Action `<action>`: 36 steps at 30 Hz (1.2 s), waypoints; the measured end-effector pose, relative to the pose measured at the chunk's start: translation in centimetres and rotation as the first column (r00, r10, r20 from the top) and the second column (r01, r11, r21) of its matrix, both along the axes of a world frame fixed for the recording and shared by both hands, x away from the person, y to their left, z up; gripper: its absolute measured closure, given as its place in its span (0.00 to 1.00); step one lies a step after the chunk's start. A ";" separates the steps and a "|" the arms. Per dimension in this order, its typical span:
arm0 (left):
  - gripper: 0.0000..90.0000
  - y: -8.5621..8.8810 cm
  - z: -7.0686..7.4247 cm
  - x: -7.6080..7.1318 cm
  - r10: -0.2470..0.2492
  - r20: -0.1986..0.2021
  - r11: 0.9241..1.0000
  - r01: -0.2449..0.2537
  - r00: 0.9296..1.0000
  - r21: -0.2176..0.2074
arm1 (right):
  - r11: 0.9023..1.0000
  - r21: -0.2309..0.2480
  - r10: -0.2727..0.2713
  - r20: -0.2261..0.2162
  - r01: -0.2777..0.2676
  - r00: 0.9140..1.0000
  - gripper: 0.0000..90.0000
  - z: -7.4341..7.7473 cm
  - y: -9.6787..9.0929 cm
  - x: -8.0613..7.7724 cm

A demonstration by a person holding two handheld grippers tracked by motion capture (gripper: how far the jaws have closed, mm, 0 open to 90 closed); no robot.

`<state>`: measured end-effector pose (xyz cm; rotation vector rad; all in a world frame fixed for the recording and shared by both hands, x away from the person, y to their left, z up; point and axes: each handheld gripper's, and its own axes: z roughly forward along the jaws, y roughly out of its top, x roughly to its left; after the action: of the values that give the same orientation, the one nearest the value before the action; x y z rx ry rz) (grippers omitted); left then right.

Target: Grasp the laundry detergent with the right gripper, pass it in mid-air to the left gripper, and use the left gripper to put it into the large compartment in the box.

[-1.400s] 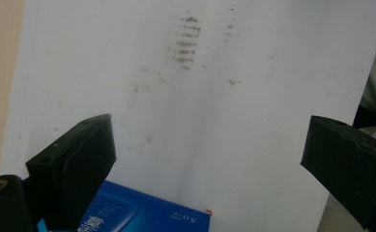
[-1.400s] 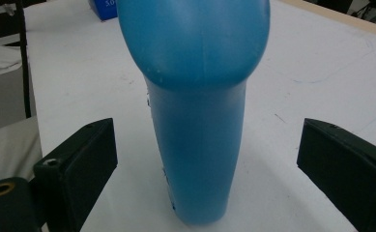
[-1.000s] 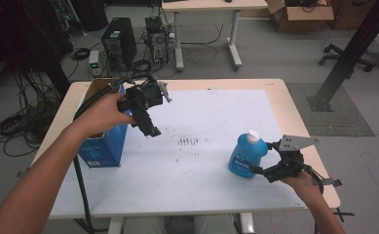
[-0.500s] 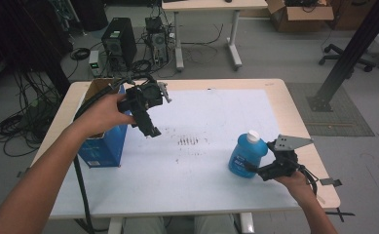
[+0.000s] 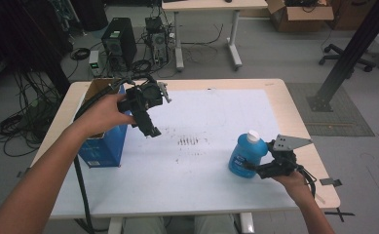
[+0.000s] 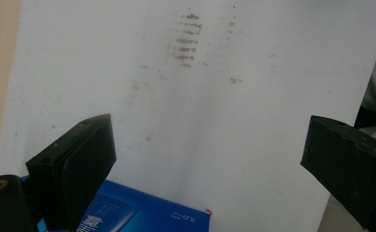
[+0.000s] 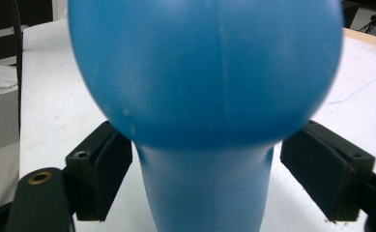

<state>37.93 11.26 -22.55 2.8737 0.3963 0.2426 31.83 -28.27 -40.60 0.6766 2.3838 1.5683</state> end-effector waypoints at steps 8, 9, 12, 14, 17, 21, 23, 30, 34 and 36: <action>0.06 0.0 0.0 0.0 -0.002 0.000 1.000 0.002 1.000 0.001 | 1.000 0.004 0.007 0.008 -0.007 1.000 0.26 0.0 0.2 -0.1; 0.06 0.0 0.0 0.0 -0.001 0.000 1.000 0.001 1.000 0.001 | 1.000 0.003 0.006 0.009 -0.007 1.000 0.27 0.0 0.2 -0.1; 0.06 0.0 -0.1 0.0 -0.001 0.000 1.000 0.001 1.000 0.001 | 1.000 0.003 0.006 0.010 -0.006 1.000 0.27 0.0 0.1 -0.1; 0.06 0.0 -0.1 0.0 -0.001 -0.001 1.000 0.001 1.000 0.001 | 1.000 0.002 0.004 0.011 -0.004 1.000 0.28 0.0 0.1 -0.1; 0.06 0.0 -0.1 0.0 0.000 -0.001 1.000 0.000 1.000 0.000 | 1.000 0.000 0.004 0.011 -0.004 1.000 0.29 0.0 0.2 -0.1; 0.06 -0.1 -0.1 0.0 -0.001 -0.001 1.000 0.001 1.000 0.003 | 1.000 -0.007 0.003 0.020 -0.003 1.000 0.32 0.1 0.2 -0.1; 0.06 -0.1 -0.1 0.0 -0.001 0.000 1.000 0.001 1.000 0.002 | 1.000 -0.008 0.002 0.021 -0.002 1.000 0.32 0.1 0.3 -0.1; 0.06 0.0 -0.2 0.0 0.001 -0.001 1.000 -0.001 1.000 0.001 | 1.000 -0.006 0.002 0.025 -0.002 1.000 0.36 0.0 0.2 0.0; 0.06 -0.1 -0.2 0.0 -0.001 -0.001 1.000 0.001 1.000 0.006 | 1.000 -0.008 0.009 0.030 -0.008 1.000 0.40 0.0 0.3 0.0; 0.06 -0.1 -0.2 0.0 0.000 -0.001 1.000 0.000 1.000 0.004 | 1.000 -0.009 0.010 0.031 -0.010 0.999 0.41 0.0 0.3 -0.1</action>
<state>37.97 11.17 -22.75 2.8782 0.3968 0.2421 31.77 -27.98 -40.55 0.6349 2.3747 1.5591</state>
